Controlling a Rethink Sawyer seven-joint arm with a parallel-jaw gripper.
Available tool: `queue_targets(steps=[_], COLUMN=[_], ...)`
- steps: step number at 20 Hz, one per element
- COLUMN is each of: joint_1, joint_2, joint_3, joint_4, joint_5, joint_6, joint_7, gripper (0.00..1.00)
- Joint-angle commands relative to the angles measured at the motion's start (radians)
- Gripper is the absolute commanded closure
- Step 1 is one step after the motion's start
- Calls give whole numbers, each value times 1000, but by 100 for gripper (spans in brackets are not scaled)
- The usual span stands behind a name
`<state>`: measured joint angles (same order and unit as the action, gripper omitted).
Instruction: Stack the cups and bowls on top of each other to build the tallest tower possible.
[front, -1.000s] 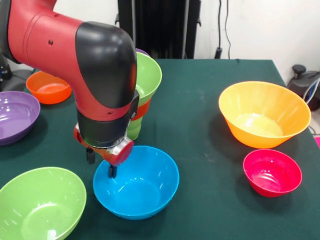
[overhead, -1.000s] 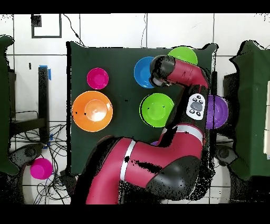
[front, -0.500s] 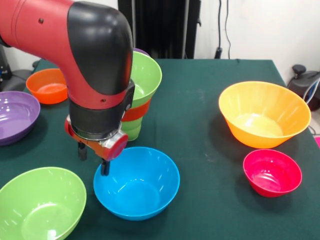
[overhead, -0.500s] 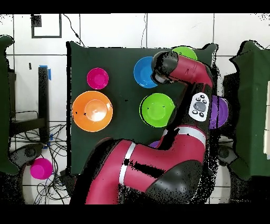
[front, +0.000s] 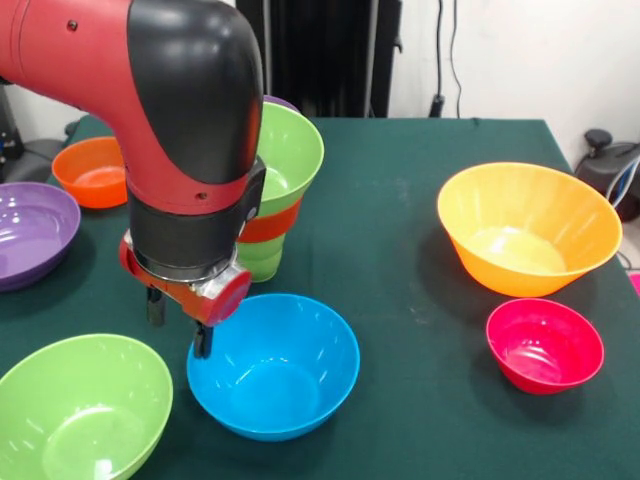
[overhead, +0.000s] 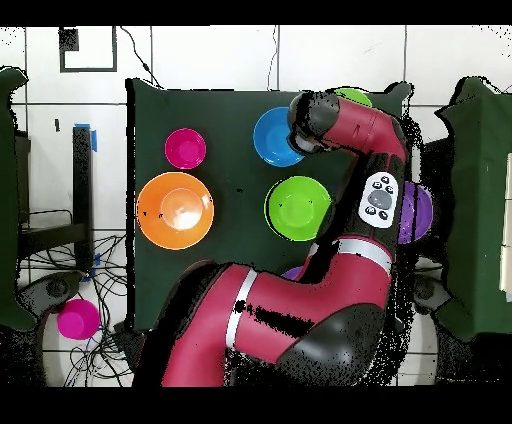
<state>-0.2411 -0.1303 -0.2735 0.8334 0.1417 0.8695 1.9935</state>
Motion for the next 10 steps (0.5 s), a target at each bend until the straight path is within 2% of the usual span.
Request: queue_targets(steps=[1, 4, 10], joint_1=[0, -6, -7], joint_2=[98, 132, 140], joint_3=[129, 147, 152], joint_4=[-18, -31, -17], joint_5=[-48, -38, -35], joint_6=[-27, -59, -87], joint_7=[-53, -47, -40], gripper=[0, 0, 0])
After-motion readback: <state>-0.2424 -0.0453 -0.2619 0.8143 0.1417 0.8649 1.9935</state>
